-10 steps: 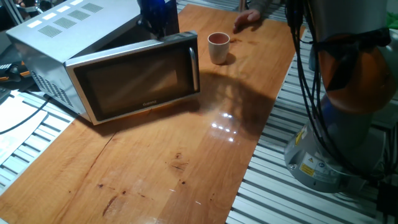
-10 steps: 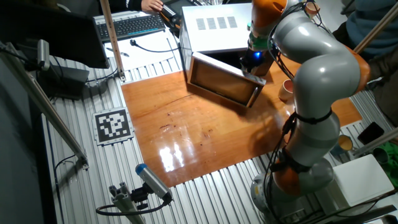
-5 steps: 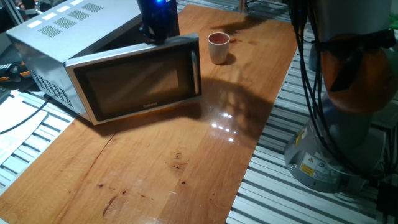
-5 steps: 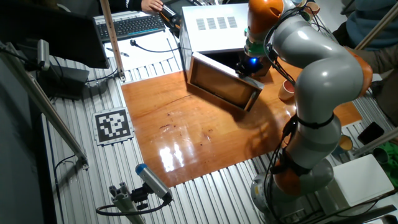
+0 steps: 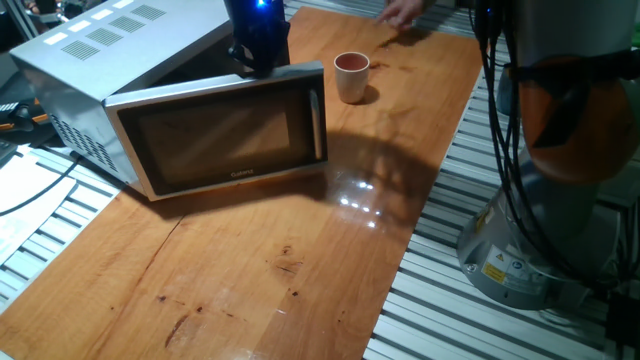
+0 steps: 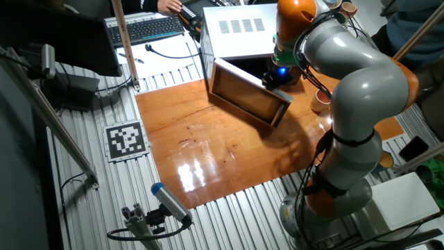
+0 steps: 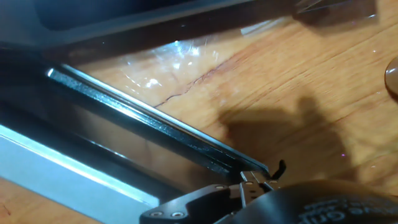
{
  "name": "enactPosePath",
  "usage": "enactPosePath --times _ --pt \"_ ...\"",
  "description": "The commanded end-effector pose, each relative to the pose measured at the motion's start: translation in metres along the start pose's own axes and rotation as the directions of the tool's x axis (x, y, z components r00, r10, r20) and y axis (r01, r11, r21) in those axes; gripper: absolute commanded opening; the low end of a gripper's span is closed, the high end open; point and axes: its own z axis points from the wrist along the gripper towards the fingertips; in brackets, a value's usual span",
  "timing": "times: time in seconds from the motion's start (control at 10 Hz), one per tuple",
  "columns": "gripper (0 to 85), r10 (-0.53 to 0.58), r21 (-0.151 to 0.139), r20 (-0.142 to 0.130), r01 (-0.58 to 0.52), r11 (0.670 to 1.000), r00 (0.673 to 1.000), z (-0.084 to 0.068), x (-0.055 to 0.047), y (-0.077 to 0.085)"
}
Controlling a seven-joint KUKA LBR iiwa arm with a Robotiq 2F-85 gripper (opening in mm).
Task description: Put the bowl into the microwave
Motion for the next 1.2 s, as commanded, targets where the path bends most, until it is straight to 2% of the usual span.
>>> enactPosePath --times 0.0,0.1,0.3,0.4,0.6,0.7,0.9,1.1 --pt "0.0 -0.01 0.007 0.0 0.01 1.0 1.0 0.0 0.0 0.0" --pt "0.0 -0.031 0.014 0.008 0.031 0.999 0.999 0.0 0.0 0.0" --pt "0.0 -0.12 0.053 0.016 0.119 0.991 0.993 0.0 0.0 0.0" --pt "0.0 -0.155 0.034 0.009 0.154 0.987 0.988 0.0 0.0 0.0" --pt "0.0 -0.209 0.032 -0.017 0.21 0.977 0.978 0.0 0.0 0.0" --pt "0.0 -0.216 0.029 -0.011 0.216 0.976 0.976 0.0 0.0 0.0" --pt "0.0 -0.214 0.017 -0.017 0.215 0.977 0.977 0.003 0.002 0.002" --pt "0.0 -0.183 0.015 -0.034 0.184 0.983 0.982 0.007 0.013 0.019"
